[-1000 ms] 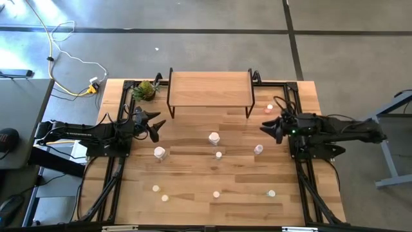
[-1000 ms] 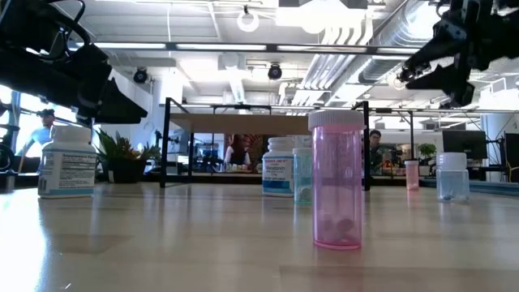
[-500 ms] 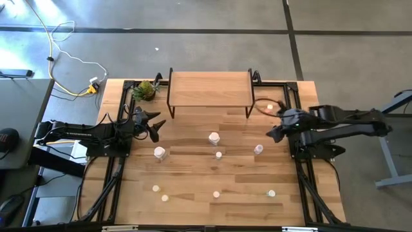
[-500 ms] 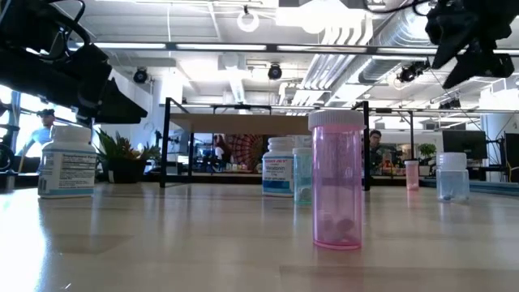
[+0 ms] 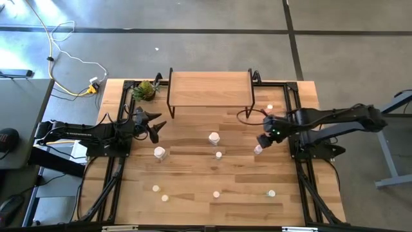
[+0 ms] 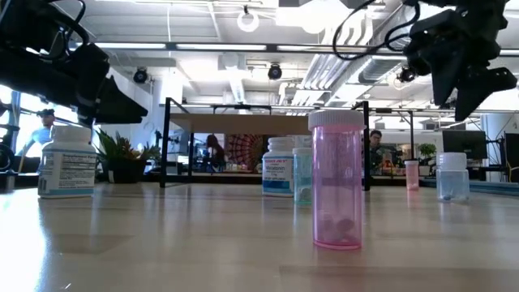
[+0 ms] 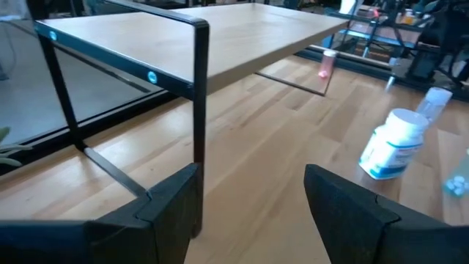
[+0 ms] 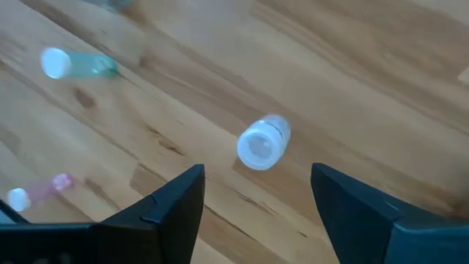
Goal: Pick and place medicine bottles onto shelf by color
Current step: Put the transparent pill bottle on the shelf
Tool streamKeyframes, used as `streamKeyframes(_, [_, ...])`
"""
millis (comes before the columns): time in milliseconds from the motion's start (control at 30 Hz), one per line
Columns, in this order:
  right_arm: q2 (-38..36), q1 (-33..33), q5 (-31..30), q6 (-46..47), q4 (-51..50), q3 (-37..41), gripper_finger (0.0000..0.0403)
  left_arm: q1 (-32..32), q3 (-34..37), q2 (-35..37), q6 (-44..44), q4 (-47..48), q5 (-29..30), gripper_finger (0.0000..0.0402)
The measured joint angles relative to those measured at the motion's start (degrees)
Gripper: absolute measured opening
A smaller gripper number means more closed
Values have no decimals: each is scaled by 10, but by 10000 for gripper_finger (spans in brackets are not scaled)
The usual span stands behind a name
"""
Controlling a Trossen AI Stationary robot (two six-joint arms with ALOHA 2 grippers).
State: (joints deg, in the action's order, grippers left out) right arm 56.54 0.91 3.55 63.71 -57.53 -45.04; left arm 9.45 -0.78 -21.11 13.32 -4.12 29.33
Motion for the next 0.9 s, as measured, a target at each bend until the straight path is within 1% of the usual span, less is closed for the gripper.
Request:
streamKeyframes(233, [64,0,5,19,21,0,249,0,0,0,0,0,-2,234])
streamKeyframes(467, [128,0,24,20,25,0,249,0,0,0,0,0,-2,234])
streamKeyframes(767, [190,0,27,20,56,0,249,0,0,0,0,0,-2,234])
streamKeyframes(900, [212,0,27,20,56,0,238,0,0,0,0,0,-2,234])
